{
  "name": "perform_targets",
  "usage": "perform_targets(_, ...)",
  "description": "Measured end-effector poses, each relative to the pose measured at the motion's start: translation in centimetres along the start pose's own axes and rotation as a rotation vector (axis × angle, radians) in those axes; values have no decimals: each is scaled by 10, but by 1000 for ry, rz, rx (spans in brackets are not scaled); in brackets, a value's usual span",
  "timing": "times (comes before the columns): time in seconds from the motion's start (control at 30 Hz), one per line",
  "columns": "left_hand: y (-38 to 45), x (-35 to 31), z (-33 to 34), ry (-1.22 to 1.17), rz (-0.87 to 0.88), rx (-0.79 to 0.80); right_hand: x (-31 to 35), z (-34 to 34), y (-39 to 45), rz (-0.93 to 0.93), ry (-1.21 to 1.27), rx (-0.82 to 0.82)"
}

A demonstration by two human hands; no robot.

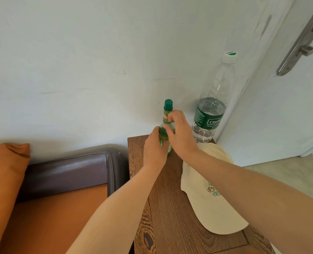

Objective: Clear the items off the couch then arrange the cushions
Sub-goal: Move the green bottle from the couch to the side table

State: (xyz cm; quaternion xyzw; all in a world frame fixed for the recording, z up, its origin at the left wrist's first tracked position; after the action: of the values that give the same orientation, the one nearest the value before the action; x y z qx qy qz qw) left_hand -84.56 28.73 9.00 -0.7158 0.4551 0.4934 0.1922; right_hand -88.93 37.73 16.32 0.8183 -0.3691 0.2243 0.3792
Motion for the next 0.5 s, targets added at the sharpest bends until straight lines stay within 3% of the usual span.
perform_targets(0.23,33,-2,20,-43,26,-15,-22,0,24,10,-6,-62)
perform_targets(0.5,45,0,30,-78,38,-31,-41,9,20,-11,-1,-5)
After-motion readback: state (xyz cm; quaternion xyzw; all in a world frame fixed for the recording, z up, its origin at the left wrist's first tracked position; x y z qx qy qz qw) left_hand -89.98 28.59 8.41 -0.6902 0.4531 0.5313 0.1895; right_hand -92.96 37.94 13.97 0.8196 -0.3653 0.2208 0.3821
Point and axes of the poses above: each hand's wrist, its own y-axis towards the middle knuckle, its own z-axis out of the palm, x = y × z, the point moved 10 cm from there along y, towards the middle knuckle, and after that the axes turned 5 degrees about -y, right-handed, at the moved point
